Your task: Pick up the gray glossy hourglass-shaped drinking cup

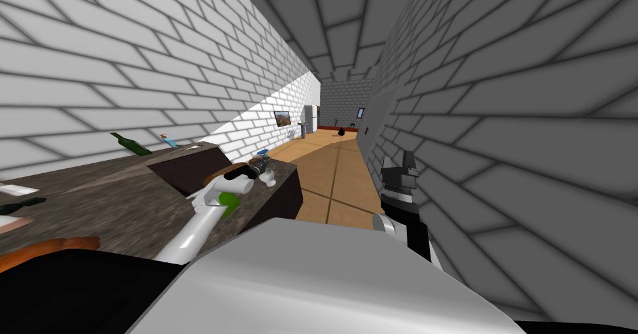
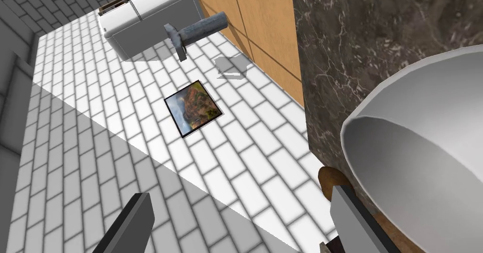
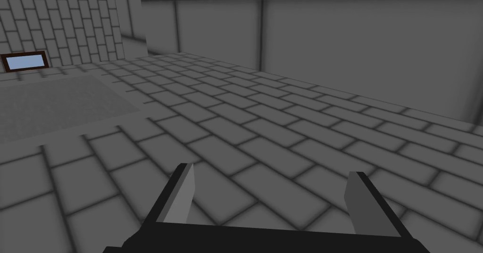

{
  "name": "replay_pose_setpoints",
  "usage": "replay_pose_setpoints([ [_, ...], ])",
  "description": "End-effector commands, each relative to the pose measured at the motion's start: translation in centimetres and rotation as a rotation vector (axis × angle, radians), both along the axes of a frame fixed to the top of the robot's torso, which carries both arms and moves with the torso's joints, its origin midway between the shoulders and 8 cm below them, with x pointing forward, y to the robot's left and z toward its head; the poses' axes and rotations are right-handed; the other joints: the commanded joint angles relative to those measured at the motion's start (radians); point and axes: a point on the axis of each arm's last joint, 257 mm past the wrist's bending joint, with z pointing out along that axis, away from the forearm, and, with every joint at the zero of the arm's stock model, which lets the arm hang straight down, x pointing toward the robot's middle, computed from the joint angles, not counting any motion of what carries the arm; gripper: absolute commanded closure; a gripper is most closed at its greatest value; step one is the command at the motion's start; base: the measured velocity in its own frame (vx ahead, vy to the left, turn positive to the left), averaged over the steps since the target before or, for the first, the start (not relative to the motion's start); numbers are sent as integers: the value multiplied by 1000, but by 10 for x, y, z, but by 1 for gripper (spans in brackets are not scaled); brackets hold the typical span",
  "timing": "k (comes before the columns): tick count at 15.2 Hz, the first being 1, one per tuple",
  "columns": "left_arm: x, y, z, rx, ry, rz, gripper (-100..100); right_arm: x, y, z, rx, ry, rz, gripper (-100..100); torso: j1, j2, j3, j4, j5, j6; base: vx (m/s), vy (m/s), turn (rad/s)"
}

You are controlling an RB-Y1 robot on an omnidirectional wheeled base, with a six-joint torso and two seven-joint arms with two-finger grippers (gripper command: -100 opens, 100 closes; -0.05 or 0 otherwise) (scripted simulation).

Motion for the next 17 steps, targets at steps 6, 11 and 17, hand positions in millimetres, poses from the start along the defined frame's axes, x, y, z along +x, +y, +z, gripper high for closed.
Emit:
replay_pose_setpoints([
  [6,-11,25,-12,-5,124,43,-100,0,0,0,0,0,0,0,-1,-2,-1,0,0,0,54,-53,31],
  [11,-19,36,-19,-12,191,63,-100,0,0,0,0,0,0,0,0,-1,-1,0,0,0,42,-33,16],
  [17,-34,53,-26,-25,296,88,-100,0,0,0,0,0,0,0,0,-1,-1,0,0,0,50,-36,20],
])
